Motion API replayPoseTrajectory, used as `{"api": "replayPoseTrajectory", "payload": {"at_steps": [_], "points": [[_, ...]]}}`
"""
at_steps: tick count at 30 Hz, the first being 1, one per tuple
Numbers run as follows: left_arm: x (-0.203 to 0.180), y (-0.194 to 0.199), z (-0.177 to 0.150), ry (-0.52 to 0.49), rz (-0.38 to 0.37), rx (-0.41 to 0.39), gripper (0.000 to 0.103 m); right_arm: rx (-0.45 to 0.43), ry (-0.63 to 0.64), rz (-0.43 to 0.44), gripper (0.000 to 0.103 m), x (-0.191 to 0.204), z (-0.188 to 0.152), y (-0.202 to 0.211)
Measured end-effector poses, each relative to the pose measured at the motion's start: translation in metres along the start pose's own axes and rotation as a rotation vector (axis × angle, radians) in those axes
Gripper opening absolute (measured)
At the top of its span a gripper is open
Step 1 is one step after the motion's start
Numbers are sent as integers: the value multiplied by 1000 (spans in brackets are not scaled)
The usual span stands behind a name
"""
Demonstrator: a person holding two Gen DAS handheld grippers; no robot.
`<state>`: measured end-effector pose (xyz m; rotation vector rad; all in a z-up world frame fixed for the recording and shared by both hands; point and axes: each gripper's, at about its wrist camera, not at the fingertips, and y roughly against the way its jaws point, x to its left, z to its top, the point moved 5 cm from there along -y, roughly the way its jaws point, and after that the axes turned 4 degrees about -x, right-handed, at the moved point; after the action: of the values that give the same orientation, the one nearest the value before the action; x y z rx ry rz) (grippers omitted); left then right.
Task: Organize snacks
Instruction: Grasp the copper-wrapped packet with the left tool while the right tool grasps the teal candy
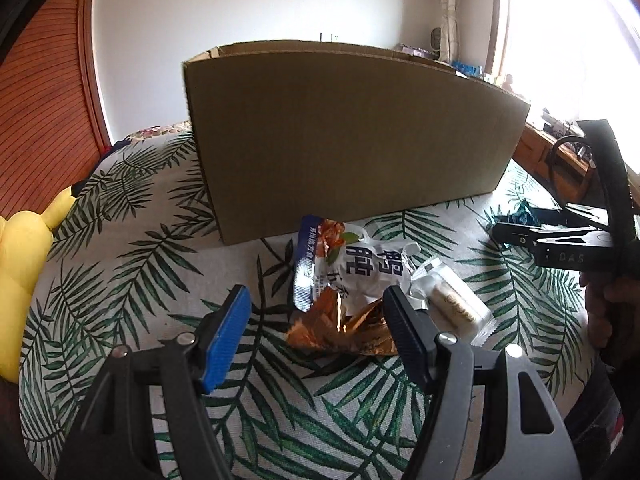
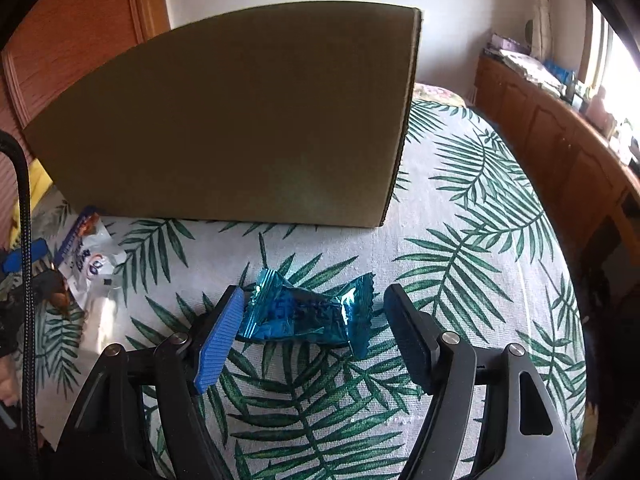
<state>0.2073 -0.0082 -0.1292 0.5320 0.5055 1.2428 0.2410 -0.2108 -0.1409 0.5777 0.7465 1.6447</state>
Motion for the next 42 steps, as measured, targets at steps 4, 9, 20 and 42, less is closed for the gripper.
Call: {"api": "replayPoseTrajectory", "payload": {"at_steps": [4, 9, 20, 42], "points": [[-3, 2, -1, -19, -13, -10, 68, 1, 16, -32, 77, 7, 0, -1], [-10, 4, -4, -52, -23, -18, 68, 1, 6, -26, 78, 7, -2, -2], [-16, -3, -9, -81, -27, 29, 68, -6, 3, -30, 78, 4, -2, -2], [-1, 8, -12, -36, 13, 3, 28, -6, 0, -33, 78, 4, -1, -1]]}}
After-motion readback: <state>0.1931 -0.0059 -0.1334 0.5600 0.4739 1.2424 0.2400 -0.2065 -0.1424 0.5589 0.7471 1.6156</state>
